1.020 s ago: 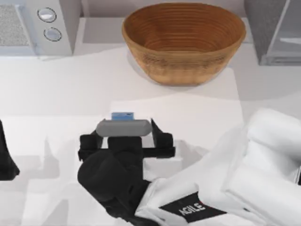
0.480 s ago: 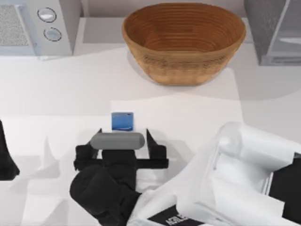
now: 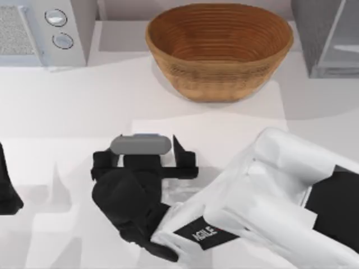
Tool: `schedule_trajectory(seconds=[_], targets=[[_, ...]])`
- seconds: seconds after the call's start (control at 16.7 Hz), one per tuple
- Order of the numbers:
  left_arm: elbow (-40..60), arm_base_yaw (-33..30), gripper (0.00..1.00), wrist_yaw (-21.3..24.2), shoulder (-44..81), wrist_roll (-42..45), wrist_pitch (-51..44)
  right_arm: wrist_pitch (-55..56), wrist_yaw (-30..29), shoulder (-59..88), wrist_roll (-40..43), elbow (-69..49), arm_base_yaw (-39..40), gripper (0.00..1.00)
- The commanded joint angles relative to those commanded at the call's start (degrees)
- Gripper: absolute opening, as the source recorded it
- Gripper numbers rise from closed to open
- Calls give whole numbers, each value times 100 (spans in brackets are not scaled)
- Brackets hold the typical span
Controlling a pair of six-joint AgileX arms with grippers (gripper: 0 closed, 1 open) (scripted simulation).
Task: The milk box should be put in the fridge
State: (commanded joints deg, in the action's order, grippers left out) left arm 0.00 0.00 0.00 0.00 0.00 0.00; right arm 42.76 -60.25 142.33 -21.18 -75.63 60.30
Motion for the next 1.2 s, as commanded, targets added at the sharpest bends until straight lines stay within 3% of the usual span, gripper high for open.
schedule_trajectory(seconds=[0.18, 0.96, 1.2], targets=[[0, 0, 100, 0, 0, 0, 0, 3, 5, 5, 5, -6, -5, 100], [0, 0, 100, 0, 0, 0, 0, 3, 5, 5, 5, -6, -5, 2], [0, 0, 100, 0, 0, 0, 0, 3, 5, 5, 5, -6, -5, 0]])
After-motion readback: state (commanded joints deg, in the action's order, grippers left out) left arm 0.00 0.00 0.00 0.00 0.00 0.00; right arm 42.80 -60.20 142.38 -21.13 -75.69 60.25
